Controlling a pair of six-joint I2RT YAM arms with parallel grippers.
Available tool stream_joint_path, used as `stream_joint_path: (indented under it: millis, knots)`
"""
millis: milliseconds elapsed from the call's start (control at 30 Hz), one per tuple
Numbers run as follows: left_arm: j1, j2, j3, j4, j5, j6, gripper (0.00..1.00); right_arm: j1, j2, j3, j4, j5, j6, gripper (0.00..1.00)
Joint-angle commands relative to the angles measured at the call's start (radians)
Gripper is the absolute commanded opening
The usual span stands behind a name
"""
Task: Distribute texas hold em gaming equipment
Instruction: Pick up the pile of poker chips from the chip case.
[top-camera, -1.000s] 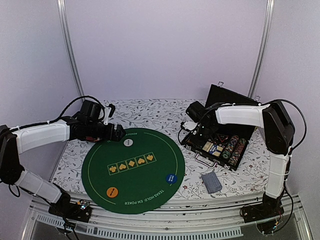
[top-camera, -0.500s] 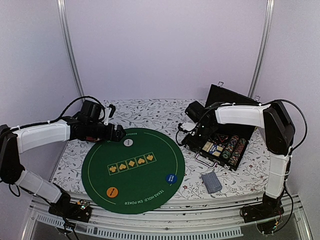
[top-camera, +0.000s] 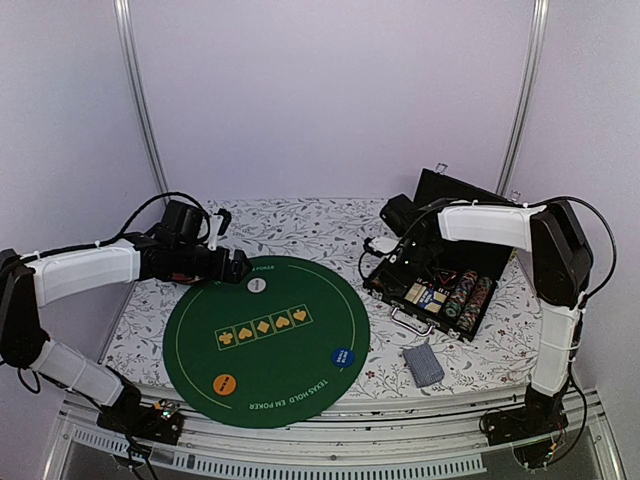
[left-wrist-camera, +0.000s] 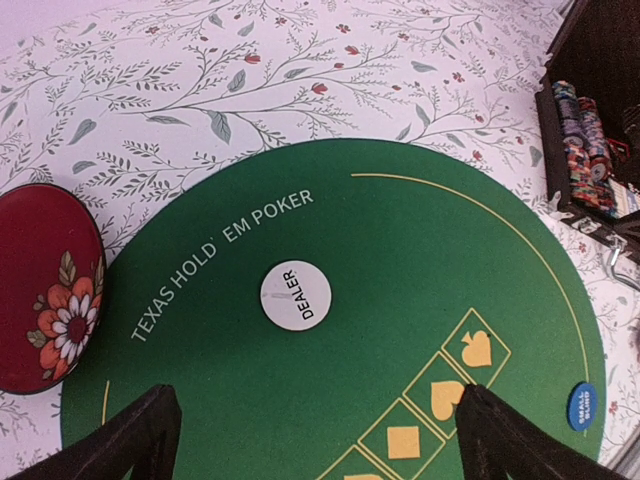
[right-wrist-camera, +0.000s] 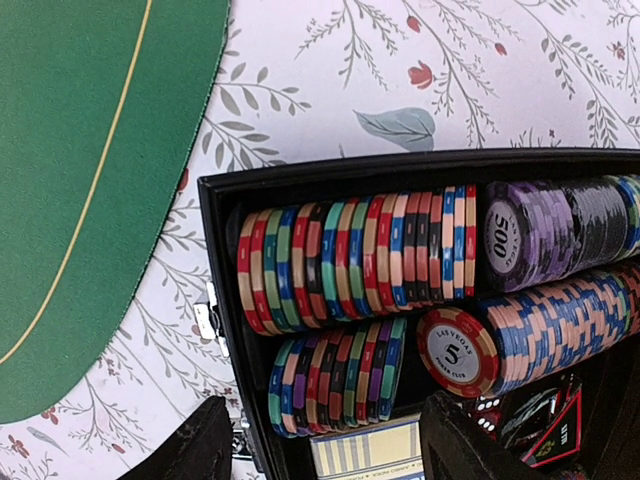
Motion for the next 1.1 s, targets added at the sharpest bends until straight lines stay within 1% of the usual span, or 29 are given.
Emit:
stream_joint_path:
  millis: [0,200,333,467,600,733,1067]
  knots:
    - [0.0,0.015,0.024,-0.007,0.011,0.01,0.98,-0.008,-0.002,0.025,-0.006,-0.002,-0.015,0.66]
    - [0.0,0.014,0.024,-0.012,0.007,0.012,0.98,-0.017,0.033,0.023,-0.005,0.0,-0.025,0.62]
    - [0.0,0.013,0.024,-0.013,0.006,0.011,0.98,-0.027,0.045,0.021,0.001,-0.003,-0.023,0.56]
    - [0.0,0.014,0.024,-0.013,0.006,0.012,0.98,-0.036,0.053,0.019,0.008,-0.008,-0.025,0.55]
    - [0.0,0.013,0.022,-0.014,0.006,0.012,0.98,-0.049,0.053,0.016,0.011,-0.043,-0.031,0.49]
    - [0.0,0.013,0.022,-0.012,0.005,0.012,0.98,-0.07,0.047,0.006,0.029,-0.097,-0.039,0.47]
    - [0.0,0.009,0.022,-0.013,0.001,0.014,0.98,-0.102,0.05,-0.001,0.041,-0.134,-0.043,0.45]
